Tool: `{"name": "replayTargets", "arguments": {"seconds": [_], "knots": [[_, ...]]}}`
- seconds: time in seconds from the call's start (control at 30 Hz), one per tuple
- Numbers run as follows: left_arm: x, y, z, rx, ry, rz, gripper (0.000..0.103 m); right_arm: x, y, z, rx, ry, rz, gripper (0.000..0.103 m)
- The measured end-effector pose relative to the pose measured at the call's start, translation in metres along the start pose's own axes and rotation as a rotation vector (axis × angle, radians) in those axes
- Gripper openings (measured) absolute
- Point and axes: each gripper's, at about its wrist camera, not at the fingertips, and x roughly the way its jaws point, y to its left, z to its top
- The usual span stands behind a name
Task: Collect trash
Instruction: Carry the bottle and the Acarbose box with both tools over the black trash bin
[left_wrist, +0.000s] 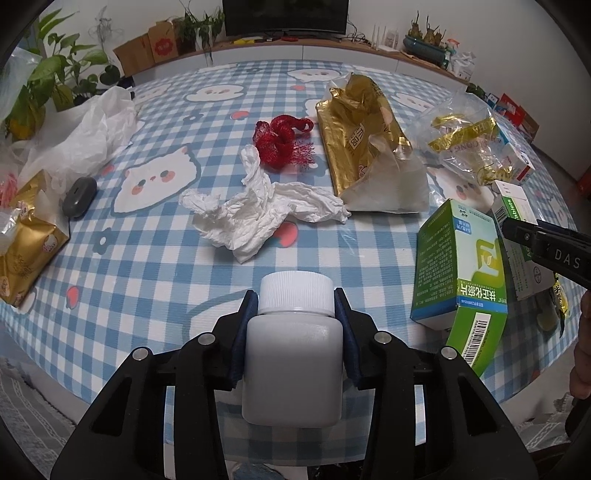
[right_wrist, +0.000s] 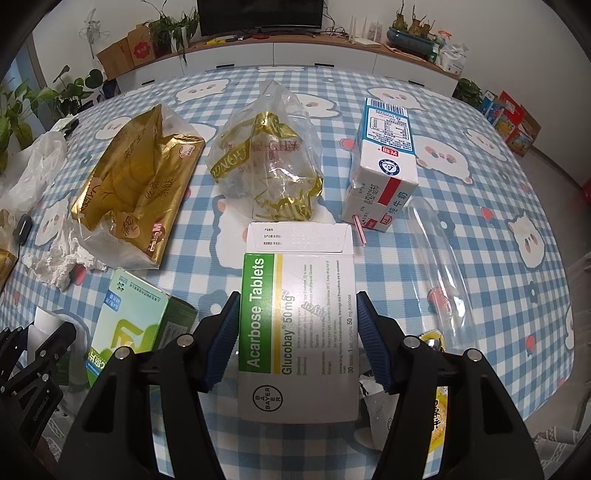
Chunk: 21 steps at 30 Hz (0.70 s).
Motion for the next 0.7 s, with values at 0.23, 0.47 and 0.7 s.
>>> {"name": "replayTargets", "arguments": {"seconds": [0.23,0.47,0.7], "knots": [[-0.019,-0.004,0.001,0.0,-0.027,0.007,0.041,-0.017,-0.001,-0.002,0.002,-0.018,0.016,0.058],[-0.037,-0.007,0.002,-0.004,-0.053,0.0,0.041,-0.036,-0.002,-0.009,0.012,-0.042,0.033,0.058],[-0.056,-0.012,-0.008,-0.016,-0.082,-0.021,0.041,-0.06,-0.003,-0.028,0.028,-0.066,0.064,0.058]]}}
